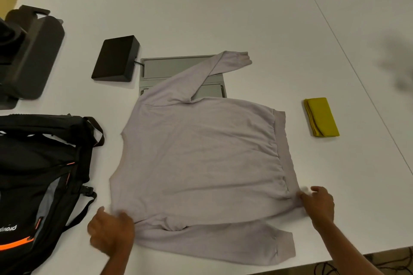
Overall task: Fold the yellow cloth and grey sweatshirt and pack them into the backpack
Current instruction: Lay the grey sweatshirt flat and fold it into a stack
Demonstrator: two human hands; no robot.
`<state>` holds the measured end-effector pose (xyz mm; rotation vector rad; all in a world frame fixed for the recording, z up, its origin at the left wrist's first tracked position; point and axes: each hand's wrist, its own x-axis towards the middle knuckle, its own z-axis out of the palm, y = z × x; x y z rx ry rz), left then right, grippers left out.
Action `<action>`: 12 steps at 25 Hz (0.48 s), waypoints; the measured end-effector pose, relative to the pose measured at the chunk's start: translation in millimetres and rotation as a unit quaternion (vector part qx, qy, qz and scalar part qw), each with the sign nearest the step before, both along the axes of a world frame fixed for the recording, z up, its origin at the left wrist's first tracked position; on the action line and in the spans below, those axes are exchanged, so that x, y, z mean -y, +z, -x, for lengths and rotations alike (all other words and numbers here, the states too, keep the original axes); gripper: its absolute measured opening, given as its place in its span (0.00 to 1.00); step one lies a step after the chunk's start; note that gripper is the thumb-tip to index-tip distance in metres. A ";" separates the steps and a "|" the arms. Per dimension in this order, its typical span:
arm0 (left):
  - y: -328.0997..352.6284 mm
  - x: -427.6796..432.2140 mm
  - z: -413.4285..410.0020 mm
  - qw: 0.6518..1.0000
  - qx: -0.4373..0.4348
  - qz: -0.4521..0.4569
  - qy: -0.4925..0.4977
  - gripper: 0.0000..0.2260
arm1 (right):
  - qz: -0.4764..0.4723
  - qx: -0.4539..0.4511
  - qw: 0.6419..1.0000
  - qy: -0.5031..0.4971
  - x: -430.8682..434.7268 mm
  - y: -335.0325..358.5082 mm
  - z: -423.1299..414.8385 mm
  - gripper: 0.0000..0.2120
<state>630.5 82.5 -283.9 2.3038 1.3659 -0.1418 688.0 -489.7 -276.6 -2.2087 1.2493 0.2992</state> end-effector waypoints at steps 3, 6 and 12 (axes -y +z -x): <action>0.9 37.2 -23.5 0.983 0.061 -0.020 -0.170 0.28 | 0.089 0.037 0.988 0.117 -33.4 12.9 -25.4 0.25; -1.8 80.7 -44.8 0.928 0.074 -0.005 -0.365 0.31 | 0.092 0.100 0.960 0.245 -83.8 17.7 -62.0 0.24; -10.1 169.7 -38.5 0.739 0.090 0.015 -0.667 0.41 | 0.068 0.147 0.840 0.517 -184.5 -1.4 -154.8 0.26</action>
